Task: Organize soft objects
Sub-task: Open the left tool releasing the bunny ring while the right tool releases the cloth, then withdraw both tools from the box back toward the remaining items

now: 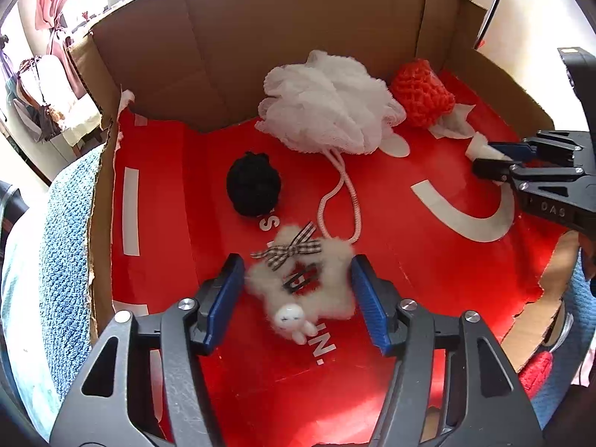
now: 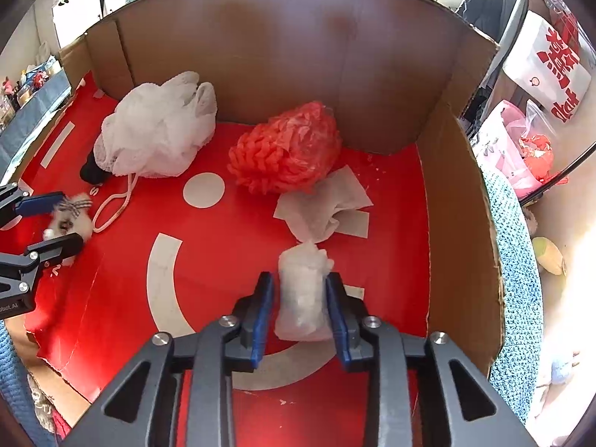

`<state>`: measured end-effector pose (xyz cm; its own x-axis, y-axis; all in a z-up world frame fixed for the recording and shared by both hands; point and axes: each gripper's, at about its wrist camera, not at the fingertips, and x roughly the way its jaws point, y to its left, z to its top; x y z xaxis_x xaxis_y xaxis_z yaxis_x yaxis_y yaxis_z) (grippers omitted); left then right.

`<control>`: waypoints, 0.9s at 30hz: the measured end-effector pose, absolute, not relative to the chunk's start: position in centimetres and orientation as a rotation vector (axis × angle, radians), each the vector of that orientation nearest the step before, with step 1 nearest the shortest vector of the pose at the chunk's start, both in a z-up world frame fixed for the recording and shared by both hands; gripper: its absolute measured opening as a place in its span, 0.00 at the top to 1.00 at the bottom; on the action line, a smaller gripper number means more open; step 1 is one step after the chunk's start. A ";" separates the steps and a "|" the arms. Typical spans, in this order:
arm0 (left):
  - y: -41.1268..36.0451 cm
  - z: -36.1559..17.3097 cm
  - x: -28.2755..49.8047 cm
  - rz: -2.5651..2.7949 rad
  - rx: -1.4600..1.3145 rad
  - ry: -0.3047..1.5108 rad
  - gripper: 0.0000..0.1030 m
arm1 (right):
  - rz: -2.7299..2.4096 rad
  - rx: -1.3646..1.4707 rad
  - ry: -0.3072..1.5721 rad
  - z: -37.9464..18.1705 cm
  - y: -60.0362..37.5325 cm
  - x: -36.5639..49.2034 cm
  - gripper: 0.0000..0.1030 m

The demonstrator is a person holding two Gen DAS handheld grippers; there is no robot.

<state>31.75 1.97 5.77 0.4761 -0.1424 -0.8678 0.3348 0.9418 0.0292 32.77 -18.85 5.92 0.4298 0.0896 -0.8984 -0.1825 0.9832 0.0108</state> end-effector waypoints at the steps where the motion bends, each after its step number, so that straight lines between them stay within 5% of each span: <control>1: 2.0 5.9 31.7 -0.291 0.206 1.027 0.41 | 0.171 -0.100 1.111 6.0 -18.8 32.7 0.64; 27: 3.3 14.5 24.0 -0.320 0.100 0.754 0.17 | 0.186 -0.079 0.901 13.7 -19.0 27.7 0.32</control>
<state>23.99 3.31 14.46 0.6829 -0.2493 -0.6866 0.3207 0.9469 -0.0249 27.72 -19.00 13.66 0.6063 0.1282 -0.7848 -0.1940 0.9809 0.0103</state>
